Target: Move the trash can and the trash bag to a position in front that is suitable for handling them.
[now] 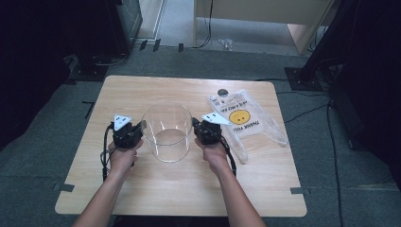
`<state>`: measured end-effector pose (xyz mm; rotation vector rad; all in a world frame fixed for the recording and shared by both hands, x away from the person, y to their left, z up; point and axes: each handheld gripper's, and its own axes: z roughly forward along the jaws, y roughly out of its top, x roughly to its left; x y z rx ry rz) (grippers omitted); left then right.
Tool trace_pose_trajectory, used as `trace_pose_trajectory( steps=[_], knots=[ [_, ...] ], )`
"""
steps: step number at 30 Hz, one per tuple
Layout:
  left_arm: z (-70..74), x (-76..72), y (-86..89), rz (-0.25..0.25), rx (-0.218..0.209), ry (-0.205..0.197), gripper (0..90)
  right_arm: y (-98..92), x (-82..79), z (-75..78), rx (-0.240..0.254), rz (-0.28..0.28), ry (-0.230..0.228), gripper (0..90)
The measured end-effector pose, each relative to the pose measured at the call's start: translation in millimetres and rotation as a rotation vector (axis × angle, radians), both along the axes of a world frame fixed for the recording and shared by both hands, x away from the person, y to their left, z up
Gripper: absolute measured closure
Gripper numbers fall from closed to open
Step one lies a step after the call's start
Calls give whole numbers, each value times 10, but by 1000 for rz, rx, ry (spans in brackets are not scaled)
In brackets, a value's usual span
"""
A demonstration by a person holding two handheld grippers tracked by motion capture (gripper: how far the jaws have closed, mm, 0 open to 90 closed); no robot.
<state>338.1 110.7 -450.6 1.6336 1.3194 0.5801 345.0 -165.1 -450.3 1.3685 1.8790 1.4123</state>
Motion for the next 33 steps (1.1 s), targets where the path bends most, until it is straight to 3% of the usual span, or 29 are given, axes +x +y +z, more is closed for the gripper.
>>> trace_pose_trajectory(
  steps=[9,17,20,21,23,25,29,33],
  knots=[
    [-6,-178,-105,-12,-19,8,900,-119,-254,5,-33,-14,-14,900],
    [-24,-278,-74,-19,-35,-1,900,-124,-321,23,-50,4,-8,900],
    [-43,-284,17,-22,-64,3,772,-115,-346,39,-94,4,-21,857],
    [-50,-288,65,-26,-73,7,649,-158,-367,54,-101,11,-30,810],
    [-63,-307,168,-11,-70,14,607,-192,-383,59,-111,9,-36,804],
    [-92,-331,292,6,-59,17,486,-340,-450,57,-154,-25,-47,770],
    [-228,-357,531,57,-25,67,385,-554,-509,28,-167,-73,-44,747],
    [-395,-406,750,59,-4,126,292,-852,-599,-43,-172,-131,-29,699]
  ],
)
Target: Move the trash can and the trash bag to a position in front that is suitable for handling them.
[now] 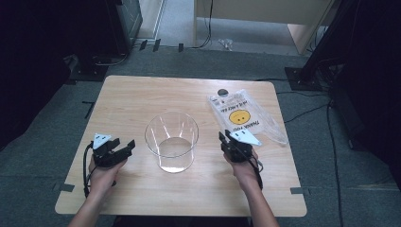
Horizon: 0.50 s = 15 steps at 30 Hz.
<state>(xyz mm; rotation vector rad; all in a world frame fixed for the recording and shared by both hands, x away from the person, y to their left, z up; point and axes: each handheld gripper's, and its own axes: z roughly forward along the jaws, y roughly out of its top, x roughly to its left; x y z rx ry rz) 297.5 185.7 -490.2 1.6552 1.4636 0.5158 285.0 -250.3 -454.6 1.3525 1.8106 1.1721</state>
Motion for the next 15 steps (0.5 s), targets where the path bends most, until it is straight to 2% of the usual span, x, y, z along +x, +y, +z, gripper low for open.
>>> trace_pose_trajectory(
  steps=[1,3,5,8,11,12,13,15],
  knots=[
    [-19,-9,32,-7,-1,9,264,-88,-28,-29,-9,-12,4,685],
    [-65,-43,104,-18,35,28,231,-221,-67,-77,-30,-41,14,637],
    [-103,-70,147,-20,47,36,195,-389,-94,-147,-35,-80,40,572],
    [-162,-111,203,-17,61,40,195,-477,-112,-208,-37,-102,63,542],
    [-199,-129,225,-17,117,38,195,-552,-154,-308,-50,-124,95,489],
    [-206,-128,228,-20,122,43,195,-588,-181,-371,-49,-139,117,489],
    [-217,-129,230,-21,127,51,195,-588,-181,-371,-49,-139,117,489],
    [-236,-128,233,-24,131,67,195,-625,-214,-457,-47,-169,147,619]
  ],
)
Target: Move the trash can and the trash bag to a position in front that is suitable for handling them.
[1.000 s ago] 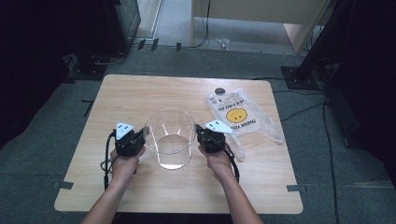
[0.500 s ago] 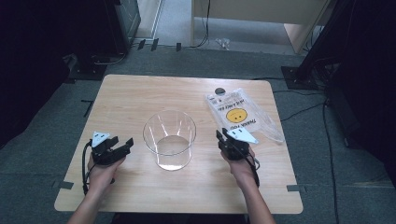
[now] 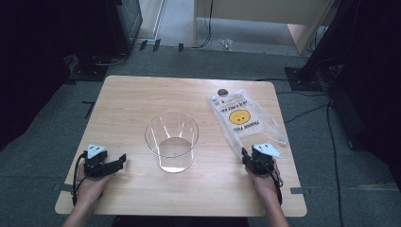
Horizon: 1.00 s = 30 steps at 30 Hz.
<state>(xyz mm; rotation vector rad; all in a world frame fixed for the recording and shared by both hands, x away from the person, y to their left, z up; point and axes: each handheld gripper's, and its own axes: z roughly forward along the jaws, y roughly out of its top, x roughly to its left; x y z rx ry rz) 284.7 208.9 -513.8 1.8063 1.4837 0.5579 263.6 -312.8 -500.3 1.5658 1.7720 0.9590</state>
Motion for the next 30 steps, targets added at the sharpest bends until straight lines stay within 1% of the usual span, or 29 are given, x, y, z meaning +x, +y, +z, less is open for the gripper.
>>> trace_pose_trajectory(
  steps=[1,2,3,4,5,6,7,9,11,12,13,14,15,17,19,21,23,25,27,28,30],
  knots=[
    [-8,-1,-3,1,4,2,195,0,0,0,0,0,0,619],
    [-11,-7,-8,-1,10,1,195,-13,-30,-45,30,2,8,735],
    [-15,-10,-13,-3,19,-3,196,-10,-36,-66,25,2,17,772],
    [-19,-14,-19,-4,26,-5,196,-10,-36,-66,25,2,17,772],
    [-20,-16,-25,-5,30,-5,196,8,-44,-90,7,17,35,821],
    [-20,-17,-29,-4,33,-5,196,8,-44,-90,7,17,35,821],
    [-21,-17,-29,-4,34,-5,197,19,-49,-95,-2,24,40,841],
    [-21,-18,-30,-5,38,-5,197,46,-60,-118,-24,25,62,875],
    [-21,-17,-34,-5,40,-5,197,77,-76,-133,-42,39,73,886],
    [-21,-17,-35,-4,41,-5,198,106,-86,-135,-50,51,71,886],
    [-22,-17,-38,-4,42,-6,198,127,-94,-134,-44,57,73,886],
    [-21,-17,-41,-4,48,-4,198,165,-102,-135,-39,66,77,887],
    [-21,-16,-44,-5,52,-4,198,229,-105,-137,-57,73,75,886],
    [-21,-15,-54,-6,63,-4,198,331,-98,-138,-72,83,75,885],
    [-23,-14,-68,-5,73,-4,198,449,-62,-138,-70,90,83,883],
    [-23,-14,-74,-6,81,-3,198,575,-12,-136,-69,113,82,854],
    [-23,-14,-74,-6,80,-4,198,697,54,-128,-79,150,65,794],
    [-23,-15,-75,-6,82,-3,199,792,135,-98,-61,202,36,689],
    [-23,-16,-75,-3,78,-4,201,822,171,-42,-34,217,8,583],
    [-23,-17,-72,-4,76,-4,202,814,177,-14,-18,219,3,538],
    [-22,-19,-65,-5,70,-4,202,740,165,68,20,222,-17,482]
  ],
)
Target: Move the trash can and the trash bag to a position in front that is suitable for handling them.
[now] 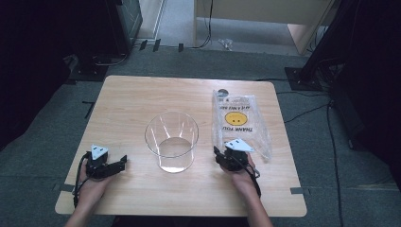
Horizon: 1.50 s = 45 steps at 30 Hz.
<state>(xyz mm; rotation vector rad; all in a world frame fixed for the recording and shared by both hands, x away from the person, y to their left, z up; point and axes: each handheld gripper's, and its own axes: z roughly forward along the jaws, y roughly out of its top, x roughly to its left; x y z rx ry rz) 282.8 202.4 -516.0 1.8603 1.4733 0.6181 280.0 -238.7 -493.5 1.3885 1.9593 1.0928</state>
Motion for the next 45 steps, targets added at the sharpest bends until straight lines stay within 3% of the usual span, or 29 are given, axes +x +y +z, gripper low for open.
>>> trace_pose_trajectory(
  steps=[4,5,6,9,10,11,13,17,21,22,25,28,32,34,37,40,45],
  knots=[
    [0,-1,10,-2,-8,0,202,-352,-102,136,11,-54,-35,425],
    [1,-1,10,-3,-6,0,202,-590,-167,152,-11,-140,-52,442],
    [0,-1,7,-3,-2,0,202,-590,-167,152,-11,-140,-52,442],
    [-1,-1,-11,-4,16,1,202,-919,-251,103,-53,-262,-54,479],
    [-2,-1,-19,-4,21,0,202,-1087,-288,30,-64,-324,-41,514],
    [-2,-1,-24,-5,28,1,202,-1087,-288,30,-64,-324,-41,514],
    [-4,0,-36,-5,39,1,202,-1193,-284,-39,-76,-382,-2,542],
    [-3,0,-36,-5,39,1,202,-1273,-240,-150,-44,-408,80,726],
    [-3,0,-31,-4,32,0,202,-1192,-193,-189,-44,-367,138,879],
    [-3,0,-32,-4,33,0,202,-1133,-162,-197,-22,-351,153,890],
    [-3,-1,-32,-4,33,0,202,-1048,-125,-206,-23,-345,166,896],
    [-4,0,-34,-5,37,0,203,-889,-67,-213,-13,-324,170,900],
    [-4,0,-37,-6,38,0,203,-565,-42,-216,-39,-278,160,900],
    [-4,0,-37,-7,39,0,202,-504,-54,-216,-38,-269,159,897],
    [-4,-1,-43,-10,45,1,203,-263,-94,-219,-80,-232,143,889],
    [-4,-1,-42,-11,44,1,202,-186,-104,-222,-89,-222,137,892],
    [-3,-1,-42,-12,44,1,203,34,-159,-222,-87,-152,133,876]
  ],
)
